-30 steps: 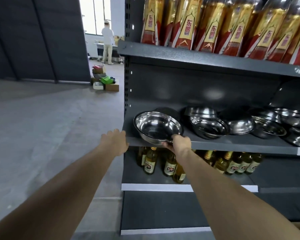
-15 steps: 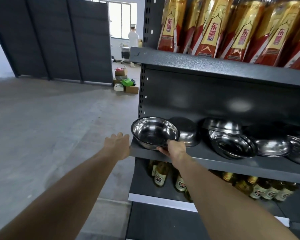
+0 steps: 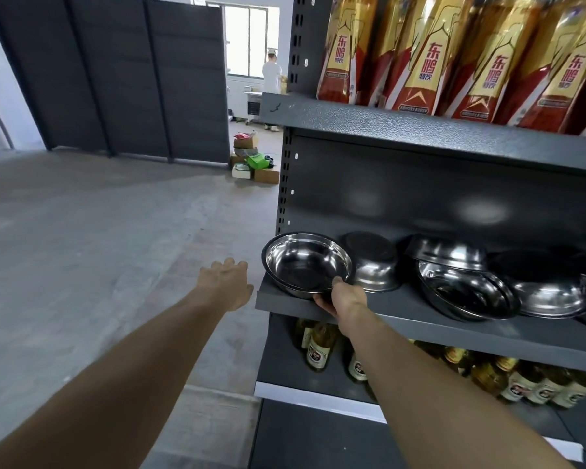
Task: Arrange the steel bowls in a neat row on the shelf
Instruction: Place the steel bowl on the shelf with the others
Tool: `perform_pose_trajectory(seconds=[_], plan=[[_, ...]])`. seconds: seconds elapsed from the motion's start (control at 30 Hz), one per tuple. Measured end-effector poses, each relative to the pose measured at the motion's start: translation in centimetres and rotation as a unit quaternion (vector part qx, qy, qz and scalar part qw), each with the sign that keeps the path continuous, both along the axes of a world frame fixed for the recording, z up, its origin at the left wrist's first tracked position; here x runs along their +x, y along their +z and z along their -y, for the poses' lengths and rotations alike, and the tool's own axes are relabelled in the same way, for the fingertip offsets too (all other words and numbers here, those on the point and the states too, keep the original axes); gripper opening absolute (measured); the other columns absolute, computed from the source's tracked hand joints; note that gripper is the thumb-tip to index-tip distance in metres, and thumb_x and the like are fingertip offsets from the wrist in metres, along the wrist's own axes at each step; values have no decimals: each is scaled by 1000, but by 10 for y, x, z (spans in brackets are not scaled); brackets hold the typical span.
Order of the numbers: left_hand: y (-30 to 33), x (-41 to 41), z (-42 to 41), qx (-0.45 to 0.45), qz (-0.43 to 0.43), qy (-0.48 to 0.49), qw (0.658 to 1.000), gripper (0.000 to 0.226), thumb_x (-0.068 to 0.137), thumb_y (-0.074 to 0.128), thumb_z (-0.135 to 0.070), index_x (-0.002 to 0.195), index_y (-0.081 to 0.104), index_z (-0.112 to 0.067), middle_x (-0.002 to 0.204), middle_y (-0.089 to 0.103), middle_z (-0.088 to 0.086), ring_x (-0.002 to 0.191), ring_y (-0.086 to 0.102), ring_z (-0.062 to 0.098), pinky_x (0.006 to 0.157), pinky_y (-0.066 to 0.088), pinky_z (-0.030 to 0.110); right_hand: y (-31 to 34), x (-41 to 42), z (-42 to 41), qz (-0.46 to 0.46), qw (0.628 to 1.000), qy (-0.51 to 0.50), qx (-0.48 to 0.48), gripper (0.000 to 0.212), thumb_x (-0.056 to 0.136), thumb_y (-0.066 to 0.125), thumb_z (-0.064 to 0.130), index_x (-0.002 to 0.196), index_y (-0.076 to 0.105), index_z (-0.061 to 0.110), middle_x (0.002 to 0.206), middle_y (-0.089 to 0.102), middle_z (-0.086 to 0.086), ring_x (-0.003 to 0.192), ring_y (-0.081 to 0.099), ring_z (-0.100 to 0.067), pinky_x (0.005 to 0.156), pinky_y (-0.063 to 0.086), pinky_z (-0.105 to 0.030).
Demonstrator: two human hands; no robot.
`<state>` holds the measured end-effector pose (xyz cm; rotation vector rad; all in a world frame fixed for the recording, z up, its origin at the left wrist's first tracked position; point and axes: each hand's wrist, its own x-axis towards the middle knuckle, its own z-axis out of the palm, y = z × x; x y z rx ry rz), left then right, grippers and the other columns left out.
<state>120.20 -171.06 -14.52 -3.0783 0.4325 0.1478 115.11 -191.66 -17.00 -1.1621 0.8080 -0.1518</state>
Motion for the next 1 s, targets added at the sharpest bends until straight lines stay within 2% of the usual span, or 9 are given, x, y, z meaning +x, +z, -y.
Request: perform_pose_trajectory(seconds=[0.17,0.23,0.33,0.5,0.6,0.77,1.0], plan=[[11,2,9,-5,16,-12,1000,50,99,42,-42,141,41,-16,137,48,9,124,48,31,97,41,42,8,-9,17,-14,999,-18,-28,26,100,52,23,114,61,2,107,67,-17,62,63,-23,40,55,-24],[16,2,17,-14,27,-24,999,50,100,42,-42,143,40,-16,137,48,9,124,48,31,97,41,43,12,-14,25,-15,999,-27,-36,24,101,53,26,106,59,3,106,66,-18,61,60,-23,35,52,-23],[25,4,33,-31,46,-44,997,46,99,42,-41,139,45,-17,129,52,9,119,51,31,95,44,42,18,-21,38,-19,998,-37,-56,20,100,57,24,109,58,6,97,65,-18,54,58,-21,32,48,-21],[35,9,59,-34,55,-81,995,47,99,42,-44,137,46,-17,129,53,10,118,52,31,92,43,43,20,-34,58,-30,994,-53,-90,10,100,52,17,100,58,8,82,67,-14,53,61,-18,47,54,-27],[36,12,73,-36,52,-102,993,47,98,43,-45,136,47,-17,132,52,10,118,52,32,94,43,45,17,-38,72,-33,992,-70,-98,16,103,48,22,97,56,9,85,69,-16,56,62,-19,55,54,-29],[31,21,101,-38,49,-125,990,51,97,44,-47,139,45,-17,135,51,11,120,52,32,95,44,45,13,-35,99,-31,991,-82,-101,27,102,49,24,81,56,9,74,67,-11,58,64,-21,61,58,-33],[36,36,154,-23,40,-112,993,57,98,44,-47,146,39,-16,146,44,11,129,47,34,101,41,48,29,-12,145,-3,995,-67,-79,20,101,52,19,84,54,9,81,61,-8,66,65,-25,45,52,-29]])
